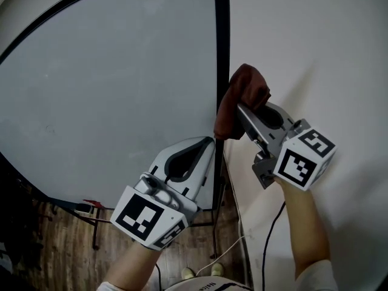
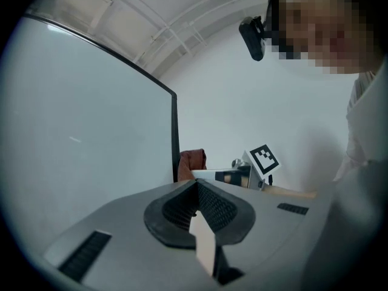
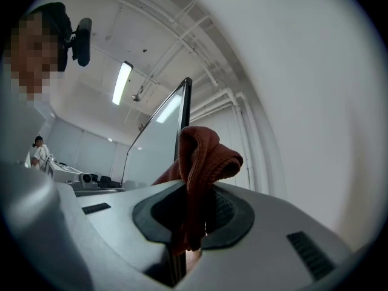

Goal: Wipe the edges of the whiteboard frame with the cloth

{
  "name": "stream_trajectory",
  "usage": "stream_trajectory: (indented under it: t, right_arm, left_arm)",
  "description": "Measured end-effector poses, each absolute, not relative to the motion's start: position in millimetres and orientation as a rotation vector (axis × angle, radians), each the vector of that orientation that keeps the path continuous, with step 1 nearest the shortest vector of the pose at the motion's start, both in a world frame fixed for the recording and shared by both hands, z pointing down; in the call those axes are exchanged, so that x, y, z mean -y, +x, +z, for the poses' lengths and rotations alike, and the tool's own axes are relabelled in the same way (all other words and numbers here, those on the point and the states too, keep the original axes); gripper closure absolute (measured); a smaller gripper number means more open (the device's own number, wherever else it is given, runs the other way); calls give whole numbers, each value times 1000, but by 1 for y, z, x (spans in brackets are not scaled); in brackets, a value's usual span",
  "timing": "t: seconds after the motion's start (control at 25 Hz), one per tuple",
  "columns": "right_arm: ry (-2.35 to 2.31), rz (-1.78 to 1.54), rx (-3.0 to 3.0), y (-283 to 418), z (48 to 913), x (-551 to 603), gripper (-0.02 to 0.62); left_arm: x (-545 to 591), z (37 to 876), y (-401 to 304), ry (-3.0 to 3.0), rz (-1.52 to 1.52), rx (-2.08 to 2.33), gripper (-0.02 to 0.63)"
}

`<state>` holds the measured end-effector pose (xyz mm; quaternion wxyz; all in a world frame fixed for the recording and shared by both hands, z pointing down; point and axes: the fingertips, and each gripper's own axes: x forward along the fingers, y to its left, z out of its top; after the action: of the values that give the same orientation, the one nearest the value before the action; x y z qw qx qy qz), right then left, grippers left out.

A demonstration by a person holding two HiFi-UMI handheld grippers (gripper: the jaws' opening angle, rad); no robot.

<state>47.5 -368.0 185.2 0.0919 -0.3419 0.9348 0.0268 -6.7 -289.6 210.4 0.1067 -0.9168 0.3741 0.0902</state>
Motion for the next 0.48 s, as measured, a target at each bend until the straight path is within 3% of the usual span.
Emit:
stream_trajectory:
  t: [0.48]
  right_arm:
    - [-1151, 25, -2823, 50, 318, 382, 538]
  left_arm:
    - [306, 288, -14, -2769, 310, -1186, 597]
